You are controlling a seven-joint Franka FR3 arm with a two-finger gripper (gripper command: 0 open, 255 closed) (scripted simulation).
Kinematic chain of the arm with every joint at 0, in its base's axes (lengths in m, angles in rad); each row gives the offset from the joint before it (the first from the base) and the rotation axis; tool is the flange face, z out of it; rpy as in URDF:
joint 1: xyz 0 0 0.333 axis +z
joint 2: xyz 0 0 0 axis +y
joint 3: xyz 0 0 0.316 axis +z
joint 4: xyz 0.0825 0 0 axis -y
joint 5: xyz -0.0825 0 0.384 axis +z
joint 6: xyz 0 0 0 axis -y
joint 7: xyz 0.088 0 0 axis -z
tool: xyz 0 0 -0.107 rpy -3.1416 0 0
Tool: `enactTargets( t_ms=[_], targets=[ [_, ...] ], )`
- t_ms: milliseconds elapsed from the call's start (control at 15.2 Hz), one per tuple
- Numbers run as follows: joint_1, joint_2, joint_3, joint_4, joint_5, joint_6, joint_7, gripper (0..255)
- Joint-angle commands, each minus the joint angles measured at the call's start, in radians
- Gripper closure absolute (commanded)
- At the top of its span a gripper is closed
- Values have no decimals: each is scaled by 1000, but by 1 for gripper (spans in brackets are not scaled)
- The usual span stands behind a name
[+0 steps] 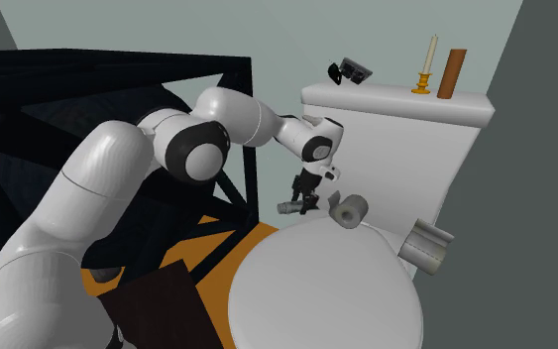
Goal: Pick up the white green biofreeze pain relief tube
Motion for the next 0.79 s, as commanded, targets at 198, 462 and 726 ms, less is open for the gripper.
enactTargets(
  t_ms=[198,462,726],
  targets=[
    [-2,-29,1,40,-1,-51,9,255],
    [-2,-45,2,66,-1,-93,15,255],
    [-3,-59,2,98,-2,-138,22,255]
  ],
)
